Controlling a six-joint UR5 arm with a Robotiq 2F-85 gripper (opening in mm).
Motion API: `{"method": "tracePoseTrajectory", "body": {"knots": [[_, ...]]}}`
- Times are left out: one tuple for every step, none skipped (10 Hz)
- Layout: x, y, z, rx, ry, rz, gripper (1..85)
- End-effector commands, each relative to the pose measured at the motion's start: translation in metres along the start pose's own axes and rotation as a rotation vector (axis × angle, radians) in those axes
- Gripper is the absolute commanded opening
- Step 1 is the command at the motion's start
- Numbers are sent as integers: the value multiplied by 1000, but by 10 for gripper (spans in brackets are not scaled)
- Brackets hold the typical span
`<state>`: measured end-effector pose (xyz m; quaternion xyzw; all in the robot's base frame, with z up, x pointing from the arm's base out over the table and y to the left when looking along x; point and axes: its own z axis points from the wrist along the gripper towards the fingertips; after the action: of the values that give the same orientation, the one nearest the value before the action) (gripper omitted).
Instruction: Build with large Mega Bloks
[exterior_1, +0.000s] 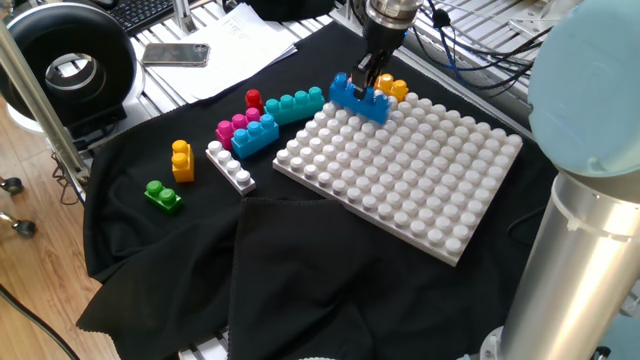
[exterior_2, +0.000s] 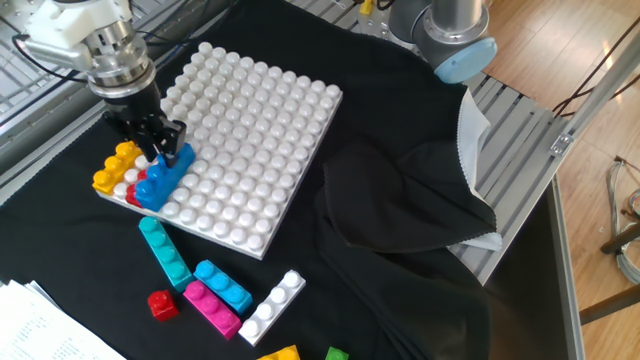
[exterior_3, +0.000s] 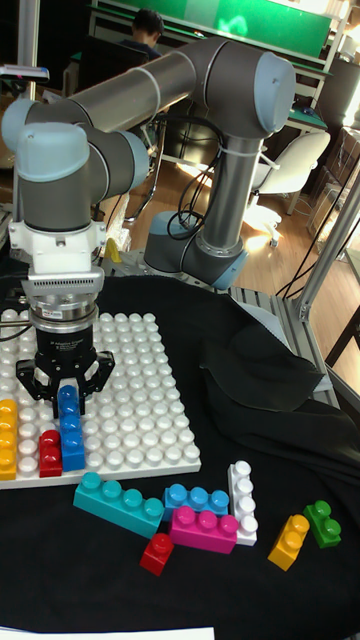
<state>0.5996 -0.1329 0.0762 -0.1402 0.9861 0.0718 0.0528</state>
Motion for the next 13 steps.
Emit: {"method": "tracePoseTrajectory", "body": {"knots": [[11,-4,3,-18,29,-3,363],[15,-1,3,-33,39,10,353],[16,4,5,-52,40,37,320],[17,8,6,-58,41,65,283],[15,10,9,-56,35,77,190],[16,10,10,-60,41,91,117],[16,9,11,-61,42,91,100],[15,8,13,-59,43,96,93],[12,8,15,-62,42,104,80],[11,10,16,-71,40,115,67],[11,10,16,-71,40,123,53],[12,9,16,-66,43,133,33],[12,7,16,-59,45,137,23]]}}
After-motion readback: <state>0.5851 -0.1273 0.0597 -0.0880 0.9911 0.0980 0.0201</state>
